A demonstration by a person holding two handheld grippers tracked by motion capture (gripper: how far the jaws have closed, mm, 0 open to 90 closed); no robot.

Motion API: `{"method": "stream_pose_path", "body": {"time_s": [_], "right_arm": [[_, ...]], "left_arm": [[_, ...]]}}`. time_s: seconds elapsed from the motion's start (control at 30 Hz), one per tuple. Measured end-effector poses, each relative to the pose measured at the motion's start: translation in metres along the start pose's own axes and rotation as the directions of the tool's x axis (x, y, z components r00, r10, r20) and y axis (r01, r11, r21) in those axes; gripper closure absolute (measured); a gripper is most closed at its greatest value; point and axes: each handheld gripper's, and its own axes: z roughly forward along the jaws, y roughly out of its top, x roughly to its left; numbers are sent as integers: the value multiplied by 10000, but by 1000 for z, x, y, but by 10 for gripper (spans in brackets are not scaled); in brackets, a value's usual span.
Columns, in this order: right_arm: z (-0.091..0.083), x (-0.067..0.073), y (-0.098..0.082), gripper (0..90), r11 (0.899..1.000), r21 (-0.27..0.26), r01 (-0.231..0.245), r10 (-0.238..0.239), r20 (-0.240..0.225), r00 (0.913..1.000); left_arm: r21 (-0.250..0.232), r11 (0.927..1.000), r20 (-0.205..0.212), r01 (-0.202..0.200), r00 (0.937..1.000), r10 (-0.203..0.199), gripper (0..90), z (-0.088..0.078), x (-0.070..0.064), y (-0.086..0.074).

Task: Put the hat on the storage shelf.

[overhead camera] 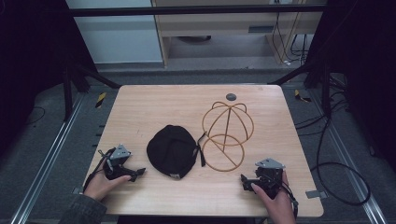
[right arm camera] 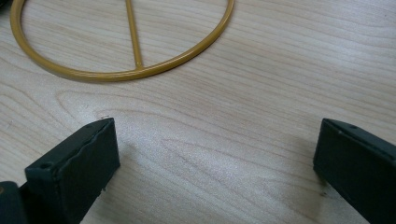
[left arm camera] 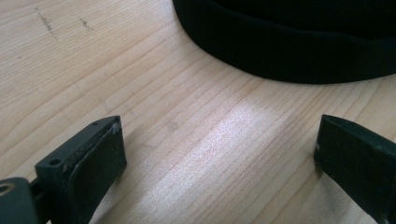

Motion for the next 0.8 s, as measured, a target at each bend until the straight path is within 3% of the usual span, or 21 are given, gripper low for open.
{"method": "stream_pose_path", "body": {"time_s": [0.47,0.5,0.63,0.73,0.8], "right_arm": [[0,0,0,4,10000,-1,1,-1,1,10000],[0,0,0,4,10000,0,3,-3,1,10000],[0,0,0,4,10000,-2,-1,1,-2,10000],[0,0,0,4,10000,-2,-4,4,-1,10000],[0,0,0,4,10000,-3,-25,25,4,10000]], "left_arm": [[139,9998,142,-119,9998,117,9,-2,0,0],[102,9999,309,-26,9995,23,12,-3,0,0],[134,9999,202,8,9998,-11,42,-6,0,4],[273,9990,111,-342,9994,340,44,-12,-2,15],[526,9960,345,-719,9969,702,49,-18,-8,30]]}}
